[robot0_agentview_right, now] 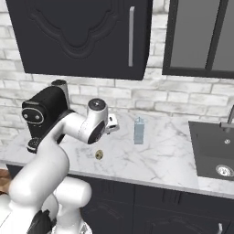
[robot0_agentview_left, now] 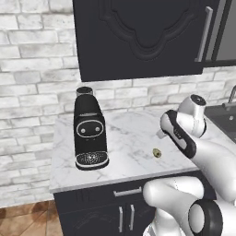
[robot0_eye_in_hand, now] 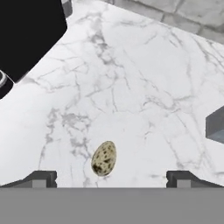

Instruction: Gather the eggs and milk located in the vicinity of the sink area and place them right next to the bowl.

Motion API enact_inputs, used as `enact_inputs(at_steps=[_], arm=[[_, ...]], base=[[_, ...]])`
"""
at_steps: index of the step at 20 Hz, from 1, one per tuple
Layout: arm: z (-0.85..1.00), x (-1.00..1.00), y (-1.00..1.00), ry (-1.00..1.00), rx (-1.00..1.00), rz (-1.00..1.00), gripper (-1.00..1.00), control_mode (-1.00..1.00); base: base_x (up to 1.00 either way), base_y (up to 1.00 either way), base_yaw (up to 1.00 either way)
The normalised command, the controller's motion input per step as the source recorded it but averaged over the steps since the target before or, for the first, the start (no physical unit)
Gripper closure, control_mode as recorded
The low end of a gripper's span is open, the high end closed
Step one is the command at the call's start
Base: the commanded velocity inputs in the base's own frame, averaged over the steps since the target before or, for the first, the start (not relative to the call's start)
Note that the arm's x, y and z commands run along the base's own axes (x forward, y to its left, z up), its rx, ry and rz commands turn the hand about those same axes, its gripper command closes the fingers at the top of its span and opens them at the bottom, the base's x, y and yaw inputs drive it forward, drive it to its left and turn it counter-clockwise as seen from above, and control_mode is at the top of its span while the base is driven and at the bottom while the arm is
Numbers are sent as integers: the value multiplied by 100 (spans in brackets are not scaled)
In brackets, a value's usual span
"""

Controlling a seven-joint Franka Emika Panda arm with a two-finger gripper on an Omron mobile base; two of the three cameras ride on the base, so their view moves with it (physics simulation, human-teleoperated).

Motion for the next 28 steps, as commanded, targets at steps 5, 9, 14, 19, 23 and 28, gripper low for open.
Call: enact_inputs(at_steps=[5, 9, 14, 19, 23, 28], arm=[[-43, 0, 0, 16, 0, -17, -100, -100], [-40, 0, 0, 17, 2, -13, -100, -100], [-34, 0, 0, 13, 5, -8, -100, -100], [-20, 0, 0, 7, 9, -1, -100, -100], [-16, 0, 1, 4, 8, -1, -100, -100], [-17, 0, 4, 0, 1, 0, -100, -100]], base=[[0, 0, 0], [0, 0, 0], [0, 0, 0], [0, 0, 0], [0, 0, 0], [0, 0, 0]])
